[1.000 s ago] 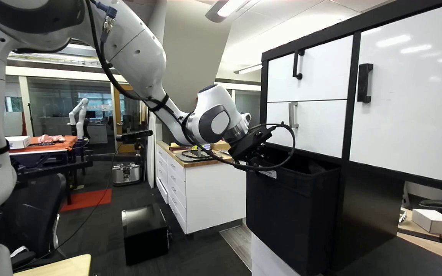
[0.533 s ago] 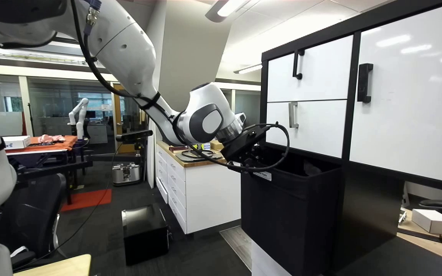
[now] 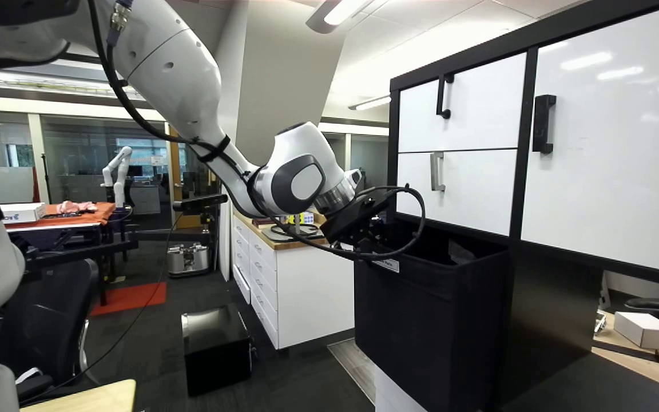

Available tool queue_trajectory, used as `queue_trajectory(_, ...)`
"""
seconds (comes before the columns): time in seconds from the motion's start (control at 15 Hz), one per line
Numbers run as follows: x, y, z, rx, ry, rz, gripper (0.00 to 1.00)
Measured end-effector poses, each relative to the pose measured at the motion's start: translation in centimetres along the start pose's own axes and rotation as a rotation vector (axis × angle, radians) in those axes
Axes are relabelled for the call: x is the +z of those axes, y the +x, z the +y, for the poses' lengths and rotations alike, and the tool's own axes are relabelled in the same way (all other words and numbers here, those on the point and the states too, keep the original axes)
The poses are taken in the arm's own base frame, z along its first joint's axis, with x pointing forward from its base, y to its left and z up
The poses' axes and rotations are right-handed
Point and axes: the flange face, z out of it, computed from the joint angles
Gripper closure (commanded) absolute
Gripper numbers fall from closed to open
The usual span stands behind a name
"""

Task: Pull the box under the cabinet

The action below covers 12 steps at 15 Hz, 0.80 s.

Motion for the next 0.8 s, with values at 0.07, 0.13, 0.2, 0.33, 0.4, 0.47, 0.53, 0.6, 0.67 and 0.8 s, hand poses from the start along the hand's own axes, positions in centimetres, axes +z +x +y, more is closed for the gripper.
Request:
queue_trajectory(0.07,-0.1,0.0,-0.2,0.002,0.001,0.000,0.95)
queue_trajectory(0.13,-0.2,0.0,-0.4,0.005,0.003,0.000,0.95)
queue_trajectory(0.2,-0.4,0.1,-0.7,0.009,0.005,0.000,0.95)
queue_trajectory(0.33,-0.7,0.4,-1.0,0.016,0.007,0.002,0.95)
queue_trajectory(0.4,-0.8,0.5,-1.2,0.021,0.008,0.003,0.95)
queue_trajectory(0.47,-0.9,0.6,-1.4,0.025,0.010,0.004,0.95)
queue_trajectory(0.53,-0.9,0.7,-1.5,0.031,0.011,0.004,0.95)
queue_trajectory(0.6,-1.0,0.7,-1.6,0.037,0.011,0.004,0.95)
queue_trajectory(0.67,-1.2,0.7,-1.8,0.042,0.011,0.005,0.95)
queue_trajectory(0.8,-1.3,0.7,-2.0,0.053,0.013,0.004,0.95)
